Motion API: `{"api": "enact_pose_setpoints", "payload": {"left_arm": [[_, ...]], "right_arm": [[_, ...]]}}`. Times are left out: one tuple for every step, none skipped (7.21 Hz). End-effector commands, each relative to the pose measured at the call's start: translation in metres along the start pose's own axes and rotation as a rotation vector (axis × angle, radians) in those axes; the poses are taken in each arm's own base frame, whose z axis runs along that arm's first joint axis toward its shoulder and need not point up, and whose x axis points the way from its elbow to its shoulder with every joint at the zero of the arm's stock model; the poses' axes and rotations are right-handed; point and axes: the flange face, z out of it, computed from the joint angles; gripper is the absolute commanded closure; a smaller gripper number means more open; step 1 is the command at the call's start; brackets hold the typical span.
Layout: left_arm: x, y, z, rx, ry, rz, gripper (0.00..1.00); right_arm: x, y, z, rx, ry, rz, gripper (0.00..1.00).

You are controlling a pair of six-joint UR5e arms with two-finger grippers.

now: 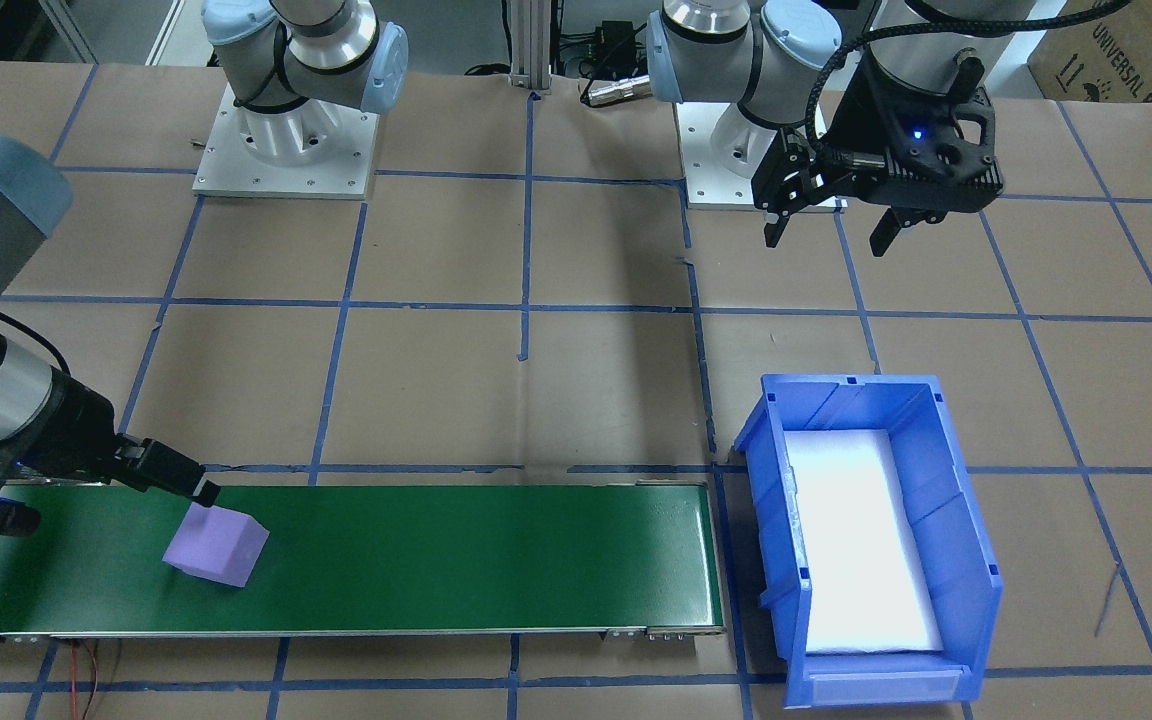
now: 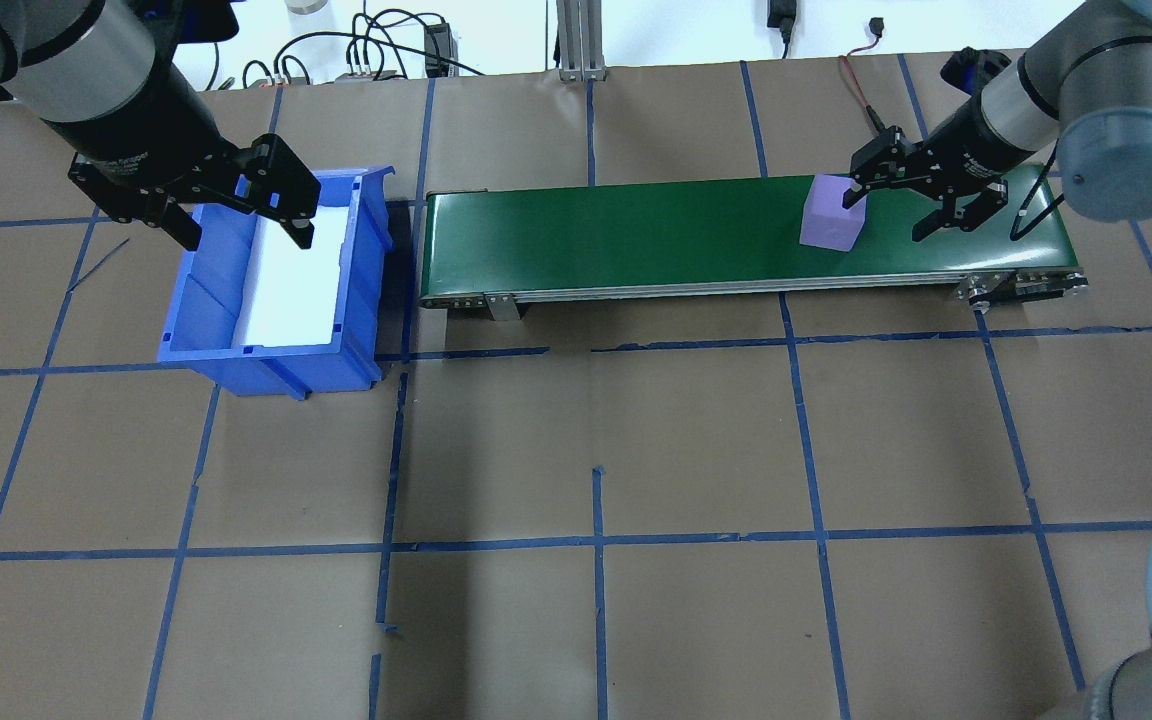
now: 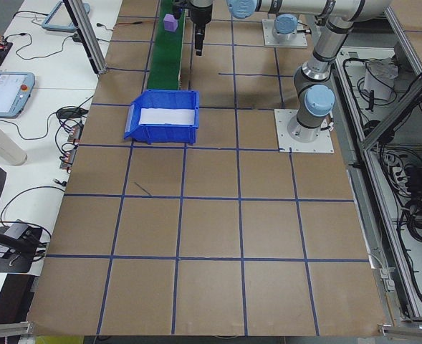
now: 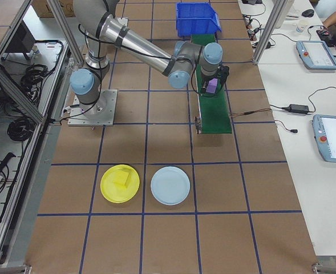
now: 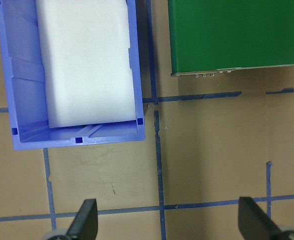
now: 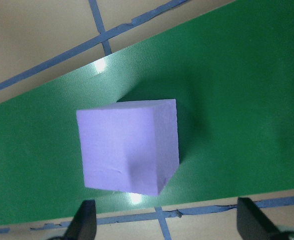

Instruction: Move block left to right into plate

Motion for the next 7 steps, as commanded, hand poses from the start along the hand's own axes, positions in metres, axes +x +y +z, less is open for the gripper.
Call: {"api": "enact_pose_setpoints", "payload": {"left_arm": [[0.0,0.0,0.0,-0.001,-0.001,-0.001,0.0],[0.0,0.0,0.0,-0.001,0.0,-0.001,0.0],[0.001,0.0,0.0,-0.001,0.003,-0.002,0.0],[0.001,0.0,0.0,0.001,0.005,-0.002,0.0],[0.001,0.0,0.0,0.001,0.008,-0.004,0.0],[0.0,0.0,0.0,0.001,0.008,-0.004,0.0],[0.001,0.0,0.0,0.001,0.008,-0.002,0.0]], "right_arm": [[0.003,-0.012,0.012,0.003,-0.011,0.061,0.0],[0.004,-0.024,0.015,0.028,-0.014,0.051,0.0],[0.007,-0.033,0.024,0.02,-0.012,0.043,0.0],[0.008,-0.039,0.026,0.027,-0.012,0.037,0.0],[0.011,-0.046,0.034,0.044,-0.013,0.031,0.0],[0.02,-0.053,0.056,0.043,-0.006,-0.004,0.0],[0.022,-0.053,0.056,0.044,0.017,-0.022,0.08]]}}
